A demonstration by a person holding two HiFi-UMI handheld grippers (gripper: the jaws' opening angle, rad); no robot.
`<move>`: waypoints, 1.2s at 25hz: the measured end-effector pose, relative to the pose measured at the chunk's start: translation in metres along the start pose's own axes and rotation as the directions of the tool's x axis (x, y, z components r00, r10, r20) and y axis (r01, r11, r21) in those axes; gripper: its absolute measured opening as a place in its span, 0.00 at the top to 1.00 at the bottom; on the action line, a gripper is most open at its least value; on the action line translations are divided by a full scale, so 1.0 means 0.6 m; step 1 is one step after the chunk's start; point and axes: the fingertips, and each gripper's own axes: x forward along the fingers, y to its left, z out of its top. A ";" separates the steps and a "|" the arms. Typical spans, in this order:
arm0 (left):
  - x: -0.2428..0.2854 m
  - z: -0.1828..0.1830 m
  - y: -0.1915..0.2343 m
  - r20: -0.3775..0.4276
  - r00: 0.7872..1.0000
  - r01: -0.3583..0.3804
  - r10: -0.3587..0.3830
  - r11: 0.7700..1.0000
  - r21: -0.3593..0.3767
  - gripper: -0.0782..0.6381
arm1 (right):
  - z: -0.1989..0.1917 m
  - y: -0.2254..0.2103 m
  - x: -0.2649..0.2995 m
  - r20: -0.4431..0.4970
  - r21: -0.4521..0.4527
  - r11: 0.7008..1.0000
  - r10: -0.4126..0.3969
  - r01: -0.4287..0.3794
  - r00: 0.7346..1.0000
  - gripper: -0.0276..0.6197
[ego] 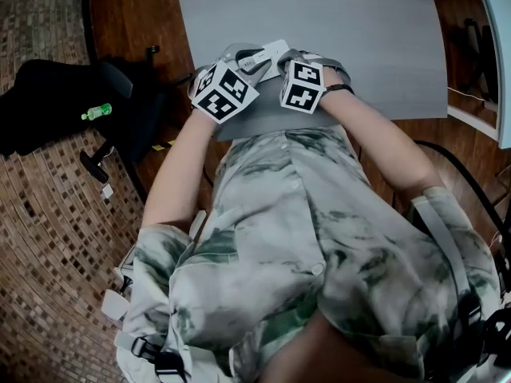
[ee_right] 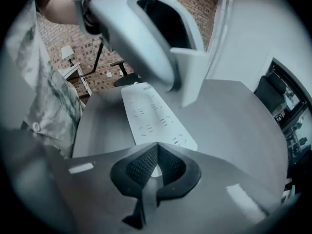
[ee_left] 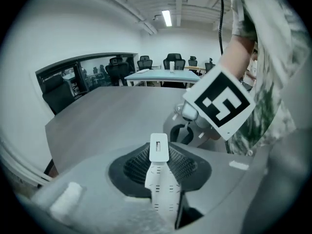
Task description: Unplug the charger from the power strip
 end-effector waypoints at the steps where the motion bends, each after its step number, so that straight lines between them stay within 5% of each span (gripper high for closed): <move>1: -0.015 0.012 0.013 0.007 1.000 -0.005 0.005 1.000 0.004 0.75 | -0.001 -0.002 -0.002 0.001 0.005 1.000 0.007 -0.007 1.000 0.96; 7: -0.087 -0.015 0.033 0.028 0.998 -0.048 0.051 0.992 -0.116 0.75 | 0.000 -0.004 -0.001 -0.004 0.017 1.000 0.021 -0.021 1.000 0.96; 15: -0.208 -0.025 -0.030 0.207 0.967 -0.064 0.147 0.930 -0.363 0.75 | -0.002 -0.017 -0.031 0.094 0.015 0.996 -0.088 0.087 0.992 0.95; 22: -0.346 -0.085 -0.136 0.281 0.929 -0.103 0.241 0.897 -0.429 0.75 | 0.047 0.081 -0.149 0.287 0.099 0.979 -0.199 0.178 0.937 0.95; 30: -0.501 -0.166 -0.286 0.410 0.849 -0.132 0.335 0.884 -0.448 0.75 | 0.144 0.270 -0.267 0.431 0.201 0.958 -0.273 0.204 0.860 0.95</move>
